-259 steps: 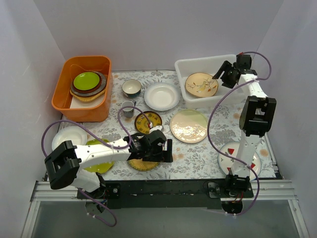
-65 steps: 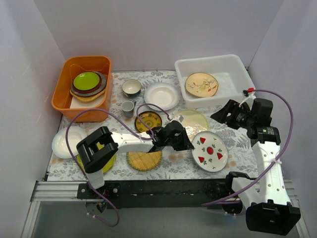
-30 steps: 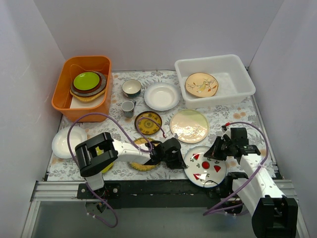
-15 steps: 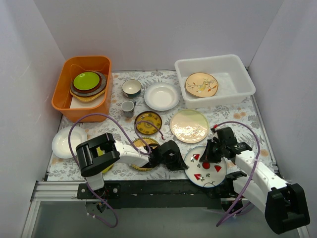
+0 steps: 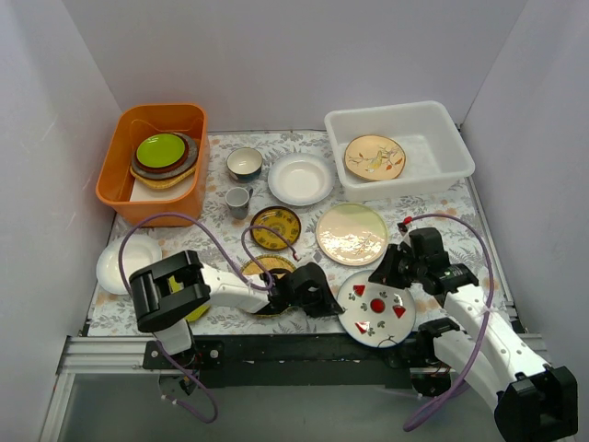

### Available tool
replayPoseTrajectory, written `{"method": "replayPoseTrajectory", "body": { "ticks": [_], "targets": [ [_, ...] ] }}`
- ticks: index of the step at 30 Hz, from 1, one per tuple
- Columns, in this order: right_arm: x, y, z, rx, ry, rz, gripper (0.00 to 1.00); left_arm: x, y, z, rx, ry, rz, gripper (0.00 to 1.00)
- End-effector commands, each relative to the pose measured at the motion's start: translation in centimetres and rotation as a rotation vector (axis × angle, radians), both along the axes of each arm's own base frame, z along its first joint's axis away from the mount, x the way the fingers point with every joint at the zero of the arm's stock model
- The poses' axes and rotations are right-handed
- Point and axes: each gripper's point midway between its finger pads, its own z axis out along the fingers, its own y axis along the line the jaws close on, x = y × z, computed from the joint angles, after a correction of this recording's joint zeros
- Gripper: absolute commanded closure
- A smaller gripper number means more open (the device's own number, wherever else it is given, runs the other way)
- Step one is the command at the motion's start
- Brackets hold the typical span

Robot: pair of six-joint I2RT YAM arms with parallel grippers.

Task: Place the plates into the plastic bin on the countertop
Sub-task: Pick up the plate from the corner of the board.

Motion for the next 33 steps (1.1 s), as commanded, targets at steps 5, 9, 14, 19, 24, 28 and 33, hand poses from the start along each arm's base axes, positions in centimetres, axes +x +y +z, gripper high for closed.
{"method": "replayPoseTrajectory", "body": {
  "ticks": [5, 9, 14, 19, 24, 28, 33],
  "targets": [
    [1.2, 0.7, 3.3, 0.031, -0.087, 0.024, 0.41, 1.5, 1.6, 6.5, -0.058, -0.14, 0.062, 1.0],
    [1.3, 0.3, 3.8, 0.009, -0.106, 0.02, 0.33, 1.7, 2.7, 8.1, -0.072, -0.166, 0.086, 1.0],
    [1.1, 0.3, 3.7, 0.012, -0.106, 0.024, 0.32, 2.0, 4.5, 8.9, -0.052, -0.186, 0.126, 1.0],
    [0.9, 0.0, 3.3, 0.001, -0.098, 0.016, 0.3, 2.0, 6.0, 10.7, -0.085, -0.207, 0.158, 1.0],
    [0.7, 0.1, 3.2, 0.01, -0.097, 0.014, 0.26, 2.1, 7.5, 11.3, -0.068, -0.22, 0.186, 1.0],
    [0.3, 1.0, 3.6, 0.066, -0.123, 0.065, 0.15, 2.3, 8.7, 12.3, -0.069, -0.236, 0.214, 1.0],
    [-0.4, 2.8, 4.7, 0.19, -0.18, 0.14, 0.09, 2.6, 9.9, 14.6, -0.121, -0.263, 0.252, 1.0]
  ]
}}
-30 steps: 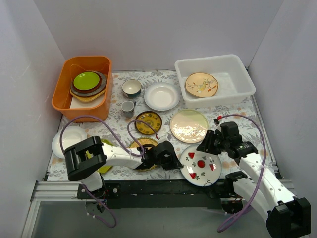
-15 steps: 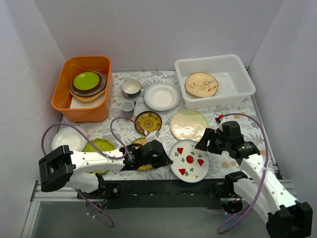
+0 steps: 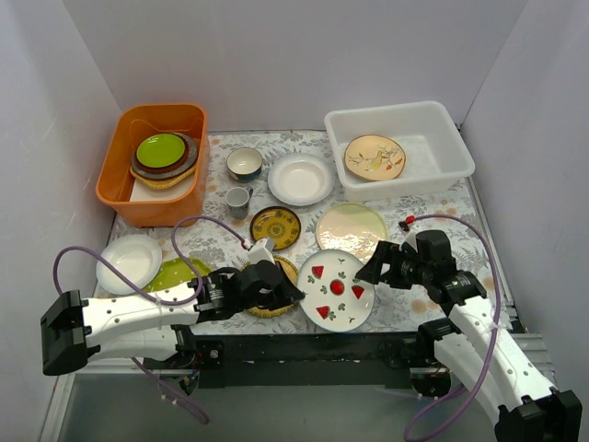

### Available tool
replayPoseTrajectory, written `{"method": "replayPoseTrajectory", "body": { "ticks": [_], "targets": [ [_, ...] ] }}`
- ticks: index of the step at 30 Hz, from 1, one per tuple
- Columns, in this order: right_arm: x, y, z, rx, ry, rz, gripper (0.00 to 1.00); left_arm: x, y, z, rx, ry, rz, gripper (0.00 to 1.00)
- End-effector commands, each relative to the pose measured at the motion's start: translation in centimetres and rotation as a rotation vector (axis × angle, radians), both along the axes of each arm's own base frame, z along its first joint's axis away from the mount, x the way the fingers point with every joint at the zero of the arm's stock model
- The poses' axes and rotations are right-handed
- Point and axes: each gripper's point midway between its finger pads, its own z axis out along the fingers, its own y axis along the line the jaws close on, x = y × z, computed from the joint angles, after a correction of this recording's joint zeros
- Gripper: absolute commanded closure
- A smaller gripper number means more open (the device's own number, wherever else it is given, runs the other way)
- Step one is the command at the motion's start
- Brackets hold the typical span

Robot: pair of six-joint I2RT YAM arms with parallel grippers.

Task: Place the plates into the plastic bin on the countertop
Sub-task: Pick up the plate from the corner of the board, then place the plate in the plastic bin.

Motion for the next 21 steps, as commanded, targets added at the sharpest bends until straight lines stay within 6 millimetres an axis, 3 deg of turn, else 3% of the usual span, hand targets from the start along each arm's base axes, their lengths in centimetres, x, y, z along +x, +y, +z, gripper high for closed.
{"method": "replayPoseTrajectory", "body": {
  "ticks": [1, 7, 13, 19, 21],
  "targets": [
    [-0.2, 2.0, 1.9, 0.125, -0.085, 0.086, 0.09, 1.7, -0.4, 5.9, -0.178, -0.086, 0.077, 1.0],
    [-0.7, 2.8, 1.9, 0.185, -0.082, 0.125, 0.1, 1.9, -0.2, 8.3, -0.193, -0.116, 0.078, 1.0],
    [-0.9, 4.4, 4.0, 0.33, -0.154, 0.178, 0.15, 2.0, 0.1, 9.7, -0.198, -0.135, 0.08, 1.0],
    [-2.0, 4.9, 2.6, 0.373, -0.089, 0.214, 0.22, 2.0, 0.2, 11.3, -0.224, -0.154, 0.079, 1.0],
    [-2.3, 5.2, 2.9, 0.403, -0.095, 0.235, 0.3, 2.2, 0.1, 11.7, -0.23, -0.161, 0.082, 1.0]
  ]
}}
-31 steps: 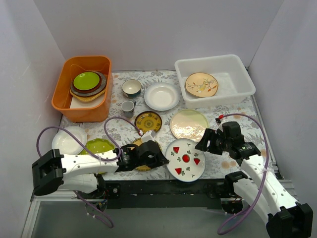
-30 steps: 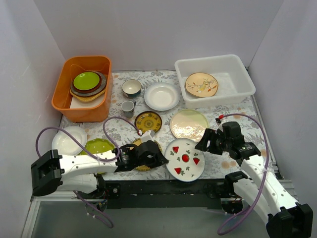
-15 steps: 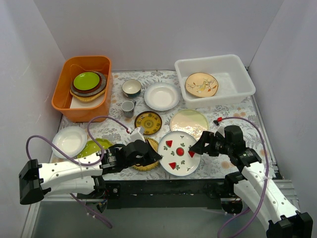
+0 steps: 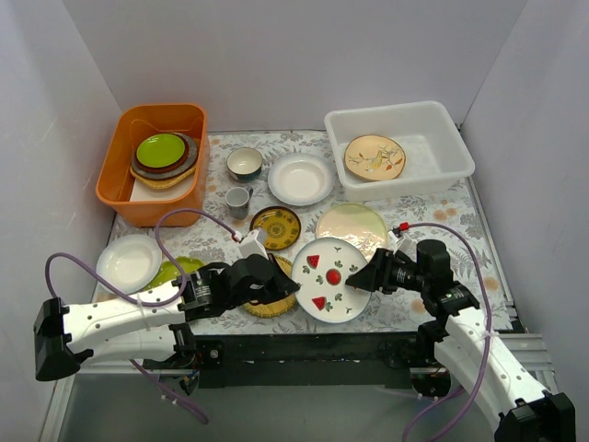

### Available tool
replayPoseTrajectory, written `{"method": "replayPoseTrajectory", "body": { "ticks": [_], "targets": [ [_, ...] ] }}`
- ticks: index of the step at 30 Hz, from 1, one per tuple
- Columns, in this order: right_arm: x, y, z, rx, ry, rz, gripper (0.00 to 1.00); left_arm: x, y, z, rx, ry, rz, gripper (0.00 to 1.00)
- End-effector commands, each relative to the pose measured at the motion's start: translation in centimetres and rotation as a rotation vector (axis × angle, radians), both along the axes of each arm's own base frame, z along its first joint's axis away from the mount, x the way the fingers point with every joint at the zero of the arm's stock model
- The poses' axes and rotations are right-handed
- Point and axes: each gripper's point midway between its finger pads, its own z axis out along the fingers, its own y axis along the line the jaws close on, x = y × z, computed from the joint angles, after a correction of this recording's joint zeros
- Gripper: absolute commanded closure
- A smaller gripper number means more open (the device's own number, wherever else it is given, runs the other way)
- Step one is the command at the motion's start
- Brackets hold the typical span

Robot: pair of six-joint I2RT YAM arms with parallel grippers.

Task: Place the plates into the plastic bin on the countertop
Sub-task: Place the plate in the plastic bin.

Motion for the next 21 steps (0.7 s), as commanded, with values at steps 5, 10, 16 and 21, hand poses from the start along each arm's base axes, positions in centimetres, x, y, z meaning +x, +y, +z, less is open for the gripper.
{"method": "replayPoseTrajectory", "body": {
  "ticks": [5, 10, 16, 21],
  "targets": [
    [-0.4, 1.3, 2.0, 0.118, -0.052, 0.076, 0.62, 1.5, -1.6, 7.9, -0.221, -0.099, 0.04, 1.0],
    [-0.4, 1.5, 2.4, 0.135, -0.06, 0.092, 0.85, 1.5, -1.8, 7.8, -0.211, -0.101, 0.035, 1.0],
    [-0.3, 1.6, 2.6, 0.139, -0.061, 0.101, 0.99, 1.5, -1.8, 7.1, -0.19, -0.095, 0.034, 1.0],
    [0.0, 1.6, 2.9, 0.126, -0.07, 0.104, 0.99, 1.6, -1.9, 6.5, -0.167, -0.088, 0.033, 1.0]
  ]
}}
